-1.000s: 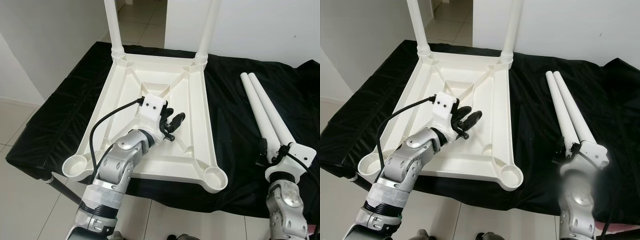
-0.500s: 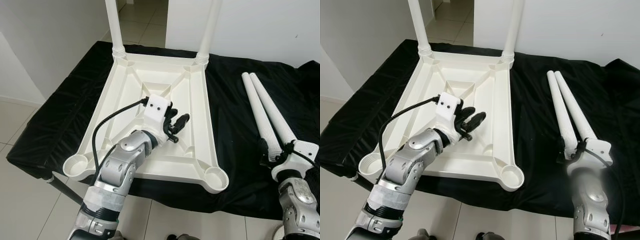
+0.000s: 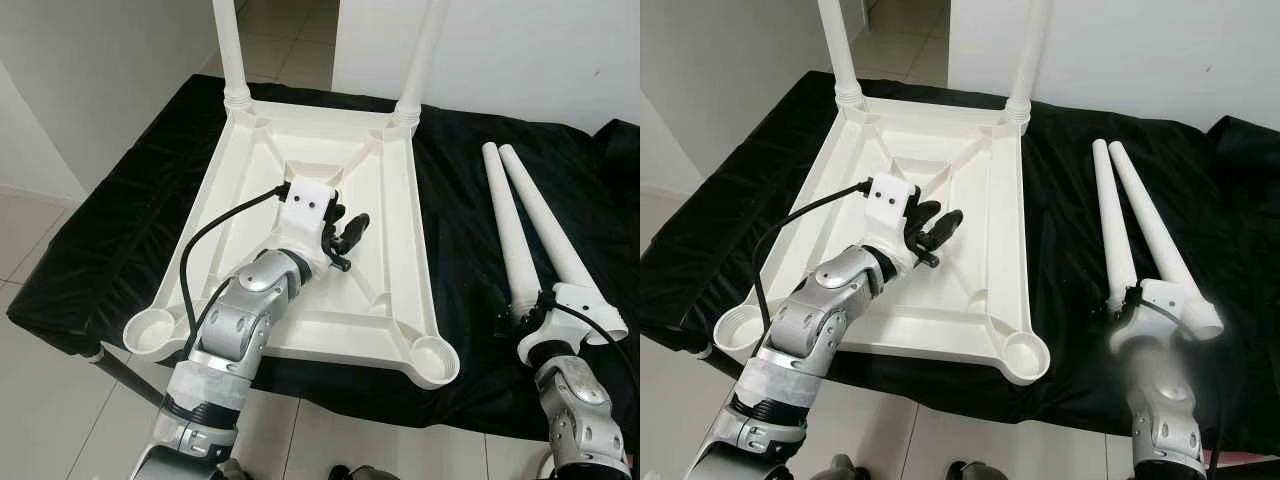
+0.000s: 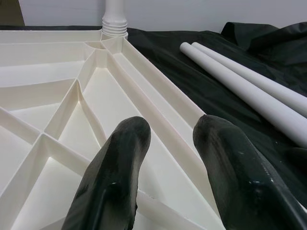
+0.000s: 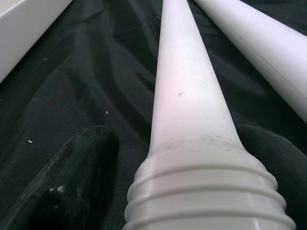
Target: Building children table
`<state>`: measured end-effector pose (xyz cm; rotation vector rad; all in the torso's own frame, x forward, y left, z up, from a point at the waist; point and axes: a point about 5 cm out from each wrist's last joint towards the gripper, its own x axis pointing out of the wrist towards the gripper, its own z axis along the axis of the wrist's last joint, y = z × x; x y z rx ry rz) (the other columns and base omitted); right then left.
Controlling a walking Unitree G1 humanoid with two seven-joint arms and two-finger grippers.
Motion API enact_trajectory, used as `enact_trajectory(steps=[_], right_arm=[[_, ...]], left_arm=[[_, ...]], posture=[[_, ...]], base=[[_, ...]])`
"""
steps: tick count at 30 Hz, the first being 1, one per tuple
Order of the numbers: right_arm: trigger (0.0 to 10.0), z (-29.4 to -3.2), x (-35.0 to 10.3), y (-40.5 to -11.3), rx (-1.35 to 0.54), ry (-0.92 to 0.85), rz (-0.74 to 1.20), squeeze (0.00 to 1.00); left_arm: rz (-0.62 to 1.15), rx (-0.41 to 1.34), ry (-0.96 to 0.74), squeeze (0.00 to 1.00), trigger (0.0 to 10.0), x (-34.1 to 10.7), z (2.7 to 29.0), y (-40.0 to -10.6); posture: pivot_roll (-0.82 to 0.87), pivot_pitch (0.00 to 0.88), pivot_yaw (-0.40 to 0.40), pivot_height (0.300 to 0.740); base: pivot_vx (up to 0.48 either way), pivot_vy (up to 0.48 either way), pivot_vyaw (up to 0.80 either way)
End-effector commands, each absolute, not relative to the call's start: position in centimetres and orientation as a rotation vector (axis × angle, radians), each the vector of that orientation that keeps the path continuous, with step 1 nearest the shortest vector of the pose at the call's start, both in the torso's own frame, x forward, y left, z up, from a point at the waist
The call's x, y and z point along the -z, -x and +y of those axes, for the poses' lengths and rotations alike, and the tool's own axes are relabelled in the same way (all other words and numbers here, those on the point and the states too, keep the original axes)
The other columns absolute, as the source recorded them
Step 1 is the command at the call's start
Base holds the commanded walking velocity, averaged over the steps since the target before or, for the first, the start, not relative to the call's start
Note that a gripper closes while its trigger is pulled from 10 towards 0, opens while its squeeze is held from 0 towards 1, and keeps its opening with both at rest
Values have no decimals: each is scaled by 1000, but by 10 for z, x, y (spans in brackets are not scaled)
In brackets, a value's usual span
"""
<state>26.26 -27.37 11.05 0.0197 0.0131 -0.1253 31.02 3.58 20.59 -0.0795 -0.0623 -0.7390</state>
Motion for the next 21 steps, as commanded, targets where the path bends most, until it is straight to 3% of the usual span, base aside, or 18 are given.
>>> enact_trajectory(steps=[1,6,7,8,21], right_arm=[[10000,-270,-101,-259,128,-32,41,0],[10000,-264,-98,-258,122,-46,47,0],[3882,-261,-96,-258,108,-58,50,0],[0,-258,-94,-258,96,-64,53,0],[0,-245,-76,-255,102,-168,113,0]], left_arm=[[-78,737,66,0,10000,-209,35,-311],[-82,727,68,0,10000,-212,37,-314],[-88,725,65,0,10000,-213,37,-314],[-89,721,57,0,10000,-213,37,-315],[-44,731,72,0,10000,-210,40,-317]], posture=[[-23,132,-45,740],[-24,134,-46,740],[-24,135,-45,740],[-23,135,-46,740],[-17,110,-34,740]], base=[[0,0,0],[0,0,0],[0,0,0],[0,0,0],[0,0,0]])
